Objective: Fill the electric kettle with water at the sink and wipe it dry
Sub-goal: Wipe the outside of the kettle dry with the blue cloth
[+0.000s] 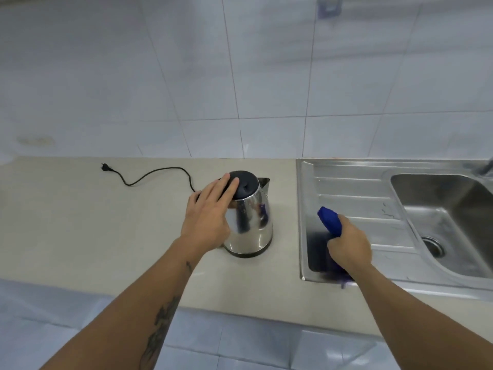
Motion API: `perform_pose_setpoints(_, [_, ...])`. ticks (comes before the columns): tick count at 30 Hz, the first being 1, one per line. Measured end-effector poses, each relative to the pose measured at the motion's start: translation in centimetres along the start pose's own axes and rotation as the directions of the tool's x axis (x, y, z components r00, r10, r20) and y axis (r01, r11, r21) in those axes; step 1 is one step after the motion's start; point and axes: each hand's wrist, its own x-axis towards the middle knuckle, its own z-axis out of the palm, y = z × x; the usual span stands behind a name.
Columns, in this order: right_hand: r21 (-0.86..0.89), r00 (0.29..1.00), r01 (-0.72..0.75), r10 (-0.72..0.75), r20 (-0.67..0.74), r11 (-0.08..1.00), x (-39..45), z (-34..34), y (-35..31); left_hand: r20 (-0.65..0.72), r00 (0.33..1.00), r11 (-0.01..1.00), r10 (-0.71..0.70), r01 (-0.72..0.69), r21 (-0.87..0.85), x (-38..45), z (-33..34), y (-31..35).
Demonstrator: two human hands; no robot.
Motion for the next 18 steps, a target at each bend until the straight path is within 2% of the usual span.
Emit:
perform_pose_setpoints(2, [0.259, 1.0, -0.012, 0.017, -0.02, 0.966, -1.0, -0.3, -2.8, -0.003, 1.0, 1.0, -0.009, 0.009, -0.004, 0.0, -0.1, 0.2])
perform_pose_setpoints(4, [0.467, 1.0, -0.002, 0.01, -0.016, 0.884, -2.2, -0.3, -6.0, 0.006, 1.0, 1.0, -0.018, 0.018, -0.005, 0.1, -0.2, 0.4])
perform_pose_setpoints(8, [0.674, 0.996, 0.083, -0.09, -0.024, 0.734, -5.5, 1.1, -12.0, 0.034, 0.999, 0.999, -0.038, 0.038, -0.011, -0.3, -0.4, 1.6])
perform_pose_setpoints(10, [0.68, 0.993, 0.106, -0.113, -0.034, 0.725, -7.1, 2.3, -13.9, 0.041, 0.999, 0.999, -0.029, 0.03, -0.023, -0.5, -0.6, 1.8])
perform_pose_setpoints(13, [0.626, 0.991, 0.124, -0.125, -0.042, 0.77, -9.4, 4.5, -15.4, 0.039, 0.998, 0.997, 0.048, -0.045, -0.062, 0.2, -1.0, 0.2])
perform_pose_setpoints(16, [0.573, 0.988, 0.143, -0.155, -0.028, 0.807, -11.6, 6.3, -16.0, 0.019, 0.971, 0.961, 0.239, -0.234, -0.145, 1.6, -0.9, -2.5])
perform_pose_setpoints(18, [0.51, 0.984, 0.18, -0.162, -0.08, 0.841, -12.4, 7.5, -16.1, 0.003, 0.936, 0.908, 0.352, -0.341, -0.245, 2.3, -0.4, -3.9])
